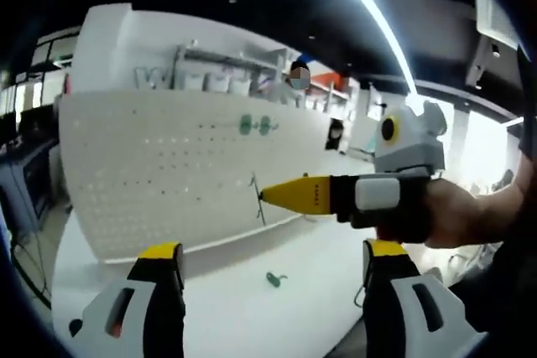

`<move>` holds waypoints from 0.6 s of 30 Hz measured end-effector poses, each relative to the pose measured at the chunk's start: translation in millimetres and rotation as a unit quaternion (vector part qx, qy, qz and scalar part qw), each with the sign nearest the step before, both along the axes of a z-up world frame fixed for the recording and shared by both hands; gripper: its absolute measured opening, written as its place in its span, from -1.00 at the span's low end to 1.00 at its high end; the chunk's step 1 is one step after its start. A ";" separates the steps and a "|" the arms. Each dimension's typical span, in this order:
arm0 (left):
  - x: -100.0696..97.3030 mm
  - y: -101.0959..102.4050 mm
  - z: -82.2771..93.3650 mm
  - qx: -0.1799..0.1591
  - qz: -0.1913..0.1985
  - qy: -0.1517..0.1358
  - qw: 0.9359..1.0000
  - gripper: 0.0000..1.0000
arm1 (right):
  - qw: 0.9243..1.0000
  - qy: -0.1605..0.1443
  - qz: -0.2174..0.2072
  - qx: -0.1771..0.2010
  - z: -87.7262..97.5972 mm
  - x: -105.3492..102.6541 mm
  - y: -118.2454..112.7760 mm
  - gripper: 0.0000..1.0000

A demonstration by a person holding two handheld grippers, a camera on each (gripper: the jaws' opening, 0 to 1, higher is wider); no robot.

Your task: Insert the hook assembly into the mounting plate slot until the hook locks in place.

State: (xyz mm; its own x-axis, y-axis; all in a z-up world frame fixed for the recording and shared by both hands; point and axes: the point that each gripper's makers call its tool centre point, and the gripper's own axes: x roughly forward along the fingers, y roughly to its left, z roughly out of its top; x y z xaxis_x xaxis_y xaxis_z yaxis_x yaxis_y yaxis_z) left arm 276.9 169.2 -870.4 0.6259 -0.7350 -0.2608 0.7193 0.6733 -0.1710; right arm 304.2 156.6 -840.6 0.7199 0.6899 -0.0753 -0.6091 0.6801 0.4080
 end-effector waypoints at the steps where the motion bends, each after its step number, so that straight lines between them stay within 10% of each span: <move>1: -0.1 -0.4 -0.2 0.001 -0.001 -0.001 1.000 0.83 | 1.000 0.000 -0.001 0.001 0.4 1.2 -1.0 -1.00; 18: -0.3 -1.4 -2.8 -0.008 0.000 0.006 1.000 1.00 | 0.998 -0.018 -0.061 0.015 20.0 36.9 -46.6 -1.00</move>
